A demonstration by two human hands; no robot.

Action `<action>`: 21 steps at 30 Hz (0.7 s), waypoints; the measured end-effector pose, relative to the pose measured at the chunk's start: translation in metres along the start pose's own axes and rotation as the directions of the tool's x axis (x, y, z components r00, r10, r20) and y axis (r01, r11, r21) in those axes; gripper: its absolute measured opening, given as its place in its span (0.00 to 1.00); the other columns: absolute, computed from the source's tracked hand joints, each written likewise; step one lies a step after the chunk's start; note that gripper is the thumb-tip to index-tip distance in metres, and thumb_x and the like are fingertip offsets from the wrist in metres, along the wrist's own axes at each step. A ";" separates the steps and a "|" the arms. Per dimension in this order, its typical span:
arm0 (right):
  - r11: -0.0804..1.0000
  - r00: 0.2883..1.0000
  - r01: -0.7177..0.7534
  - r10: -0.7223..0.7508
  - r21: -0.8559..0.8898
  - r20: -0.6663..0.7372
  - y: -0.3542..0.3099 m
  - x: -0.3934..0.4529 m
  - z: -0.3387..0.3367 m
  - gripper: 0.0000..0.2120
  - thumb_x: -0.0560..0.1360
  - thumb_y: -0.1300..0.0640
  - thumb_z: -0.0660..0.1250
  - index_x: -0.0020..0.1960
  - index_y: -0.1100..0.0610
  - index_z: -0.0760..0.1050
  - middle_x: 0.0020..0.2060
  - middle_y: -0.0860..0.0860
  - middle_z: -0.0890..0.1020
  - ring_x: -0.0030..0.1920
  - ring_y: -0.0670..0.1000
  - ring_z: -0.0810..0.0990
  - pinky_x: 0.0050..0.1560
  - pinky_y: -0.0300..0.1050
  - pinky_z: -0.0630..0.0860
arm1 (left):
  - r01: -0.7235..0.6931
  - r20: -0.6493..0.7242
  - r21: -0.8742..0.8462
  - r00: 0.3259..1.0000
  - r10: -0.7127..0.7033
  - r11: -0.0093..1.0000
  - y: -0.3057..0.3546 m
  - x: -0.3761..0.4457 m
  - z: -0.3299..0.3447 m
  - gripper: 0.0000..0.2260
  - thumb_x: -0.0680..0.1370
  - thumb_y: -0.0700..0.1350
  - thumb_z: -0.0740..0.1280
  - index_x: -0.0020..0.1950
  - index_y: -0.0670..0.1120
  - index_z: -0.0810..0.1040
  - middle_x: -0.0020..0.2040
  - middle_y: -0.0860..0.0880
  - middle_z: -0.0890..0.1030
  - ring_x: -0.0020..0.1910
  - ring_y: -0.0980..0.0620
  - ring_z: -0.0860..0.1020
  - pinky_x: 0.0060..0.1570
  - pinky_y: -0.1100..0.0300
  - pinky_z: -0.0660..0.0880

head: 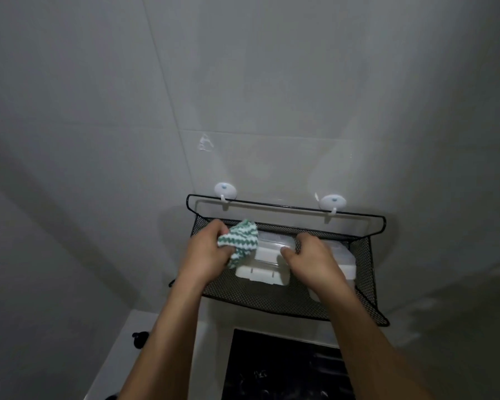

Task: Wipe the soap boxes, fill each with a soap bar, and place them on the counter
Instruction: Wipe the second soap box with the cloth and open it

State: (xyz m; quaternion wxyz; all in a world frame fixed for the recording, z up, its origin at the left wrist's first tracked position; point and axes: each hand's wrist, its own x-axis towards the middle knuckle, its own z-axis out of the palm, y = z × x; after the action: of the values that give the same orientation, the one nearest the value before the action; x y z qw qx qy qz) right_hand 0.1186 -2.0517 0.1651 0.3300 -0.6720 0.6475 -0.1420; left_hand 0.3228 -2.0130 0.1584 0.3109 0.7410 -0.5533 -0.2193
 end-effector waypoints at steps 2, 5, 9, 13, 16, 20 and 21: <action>0.999 0.999 -0.046 0.047 -0.021 0.024 -0.006 0.005 0.004 0.15 0.79 0.47 0.65 0.56 0.60 0.73 0.54 0.56 0.78 0.55 0.57 0.75 0.47 0.46 0.67 | 0.058 -0.025 -0.018 0.998 -0.059 0.998 -0.003 0.013 0.002 0.06 0.76 0.37 0.67 0.46 0.47 0.72 0.47 0.49 0.80 0.46 0.48 0.78 0.40 0.55 0.76; 0.993 0.993 -0.093 0.097 -0.068 0.060 -0.013 0.011 0.007 0.17 0.79 0.46 0.65 0.58 0.59 0.71 0.58 0.57 0.77 0.57 0.57 0.74 0.48 0.45 0.67 | 0.121 -0.006 0.006 0.993 -0.121 0.993 -0.006 0.028 0.016 0.04 0.78 0.38 0.64 0.51 0.45 0.72 0.48 0.48 0.79 0.44 0.49 0.76 0.38 0.56 0.73; 0.989 0.987 -0.124 0.131 -0.078 0.091 -0.015 0.018 0.011 0.16 0.79 0.45 0.66 0.54 0.58 0.71 0.55 0.57 0.77 0.52 0.56 0.74 0.47 0.43 0.66 | 0.091 0.144 -0.102 0.987 -0.076 0.991 -0.009 0.032 0.031 0.13 0.79 0.40 0.60 0.62 0.51 0.74 0.49 0.51 0.79 0.46 0.50 0.78 0.44 0.56 0.75; 0.990 0.989 -0.144 0.143 0.001 0.028 -0.013 0.022 0.012 0.15 0.80 0.47 0.65 0.54 0.60 0.72 0.54 0.58 0.78 0.55 0.59 0.76 0.47 0.44 0.67 | 0.161 0.246 -0.264 0.964 -0.095 0.951 -0.015 0.029 0.034 0.15 0.79 0.39 0.60 0.61 0.53 0.77 0.51 0.51 0.82 0.46 0.54 0.80 0.42 0.59 0.74; 0.991 0.991 -0.126 0.127 0.035 -0.050 -0.013 0.020 0.016 0.17 0.81 0.49 0.64 0.59 0.62 0.74 0.57 0.59 0.79 0.56 0.58 0.76 0.47 0.44 0.67 | 0.208 0.237 -0.387 0.964 -0.121 0.898 -0.018 0.026 0.032 0.14 0.78 0.39 0.62 0.58 0.52 0.80 0.52 0.50 0.83 0.47 0.51 0.82 0.44 0.57 0.77; 0.991 0.981 -0.070 0.089 0.113 -0.171 -0.011 0.014 0.022 0.17 0.79 0.52 0.65 0.62 0.63 0.75 0.58 0.59 0.80 0.57 0.58 0.77 0.48 0.42 0.64 | 0.191 0.240 -0.422 0.966 -0.094 0.886 -0.021 0.023 0.026 0.13 0.77 0.40 0.64 0.56 0.54 0.80 0.52 0.52 0.83 0.48 0.49 0.82 0.47 0.53 0.79; 0.990 0.979 -0.066 0.089 0.128 -0.185 -0.010 0.013 0.023 0.17 0.79 0.52 0.65 0.61 0.64 0.76 0.56 0.59 0.81 0.55 0.58 0.78 0.47 0.42 0.64 | 0.196 0.245 -0.430 0.965 -0.095 0.882 -0.022 0.022 0.025 0.13 0.77 0.40 0.64 0.55 0.55 0.80 0.52 0.52 0.83 0.48 0.48 0.83 0.46 0.53 0.79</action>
State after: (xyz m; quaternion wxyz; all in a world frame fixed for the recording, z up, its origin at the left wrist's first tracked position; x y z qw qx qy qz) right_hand 0.1426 -2.0584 0.1514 0.3122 -0.6082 0.6921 -0.2315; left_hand 0.3277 -2.0356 0.1253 0.3943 0.6602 -0.4605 -0.4435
